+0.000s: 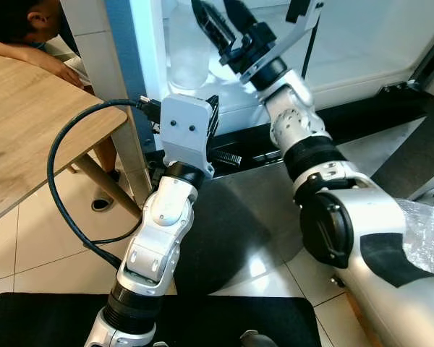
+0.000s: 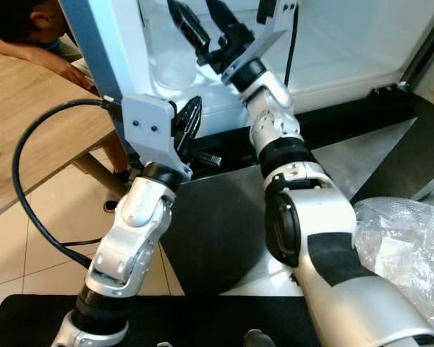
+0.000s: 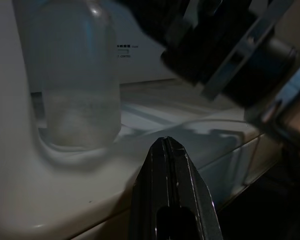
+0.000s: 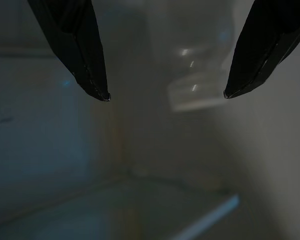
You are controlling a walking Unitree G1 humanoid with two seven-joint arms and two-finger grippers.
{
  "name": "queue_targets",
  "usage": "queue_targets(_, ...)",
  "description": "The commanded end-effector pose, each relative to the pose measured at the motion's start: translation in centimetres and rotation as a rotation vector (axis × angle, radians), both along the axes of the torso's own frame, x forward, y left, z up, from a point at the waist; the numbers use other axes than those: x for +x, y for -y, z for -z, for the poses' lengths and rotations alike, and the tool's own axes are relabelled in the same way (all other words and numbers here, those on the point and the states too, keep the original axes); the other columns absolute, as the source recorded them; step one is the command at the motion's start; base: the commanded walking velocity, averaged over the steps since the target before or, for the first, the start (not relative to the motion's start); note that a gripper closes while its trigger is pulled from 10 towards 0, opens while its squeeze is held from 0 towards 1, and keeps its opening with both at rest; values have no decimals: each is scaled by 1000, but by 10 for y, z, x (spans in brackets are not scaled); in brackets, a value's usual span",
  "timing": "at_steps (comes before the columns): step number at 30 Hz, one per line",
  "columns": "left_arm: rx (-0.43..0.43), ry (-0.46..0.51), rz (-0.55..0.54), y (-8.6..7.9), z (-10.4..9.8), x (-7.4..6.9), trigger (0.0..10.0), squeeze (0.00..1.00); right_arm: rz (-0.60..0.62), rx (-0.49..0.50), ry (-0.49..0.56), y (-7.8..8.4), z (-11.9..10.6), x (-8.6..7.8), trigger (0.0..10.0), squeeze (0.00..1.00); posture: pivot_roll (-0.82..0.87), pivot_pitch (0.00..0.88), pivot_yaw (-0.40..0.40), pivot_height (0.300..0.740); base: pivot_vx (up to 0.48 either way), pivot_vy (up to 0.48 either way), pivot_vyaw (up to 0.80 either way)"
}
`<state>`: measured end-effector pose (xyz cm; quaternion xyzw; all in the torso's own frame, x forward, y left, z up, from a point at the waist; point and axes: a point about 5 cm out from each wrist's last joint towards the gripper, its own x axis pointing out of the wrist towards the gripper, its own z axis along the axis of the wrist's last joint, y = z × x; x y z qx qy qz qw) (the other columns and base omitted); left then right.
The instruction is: Restocking fridge
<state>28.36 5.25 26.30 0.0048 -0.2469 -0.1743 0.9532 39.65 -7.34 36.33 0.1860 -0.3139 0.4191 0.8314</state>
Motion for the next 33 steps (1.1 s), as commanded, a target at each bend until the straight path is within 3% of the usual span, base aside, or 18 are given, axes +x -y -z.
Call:
queue_targets(1,-11,-13,12,4,2,-1,10000,0,31,23,20,8,-9,0,10000,0,-102,145,-18,740,0,0,0)
queue_targets(9,-23,-22,24,-1,6,-2,10000,0,17,59,12,29,-9,2,10000,0,-100,144,-20,740,0,0,0)
queue_targets(14,-40,-33,103,-11,9,-7,10000,0,10,12,8,50,7,2,10000,0,-102,145,-19,740,0,0,0)
queue_targets(16,-40,-33,103,-11,9,-7,10000,0,10,12,8,50,7,2,10000,0,-102,145,-19,740,0,0,0)
queue_targets(17,-40,-30,178,-11,9,-13,10000,0,15,1,2,57,12,2,10000,0,-105,146,-17,740,0,0,0)
queue_targets(20,-40,-30,178,-11,9,-13,10000,0,15,1,2,57,12,2,10000,0,-105,146,-17,740,0,0,0)
queue_targets(22,-58,-44,357,-12,11,-28,10000,0,5,6,-29,76,29,0,10000,0,-107,146,-13,740,0,0,0)
queue_targets(23,-58,-44,357,-12,11,-28,10000,0,5,6,-29,76,29,0,10000,0,-107,146,-13,740,0,0,0)
queue_targets(25,-93,-52,487,-13,9,-39,10000,0,-47,65,-56,93,43,-6,10000,0,-105,146,-10,740,0,0,0)
queue_targets(30,-177,-45,557,-17,3,-43,10000,0,-167,158,-58,105,48,-20,10000,0,-105,148,-7,740,0,0,0)
queue_targets(33,-185,-44,566,-18,2,-43,10000,0,-202,159,-58,105,49,-23,10000,0,-104,149,-7,740,0,0,0)
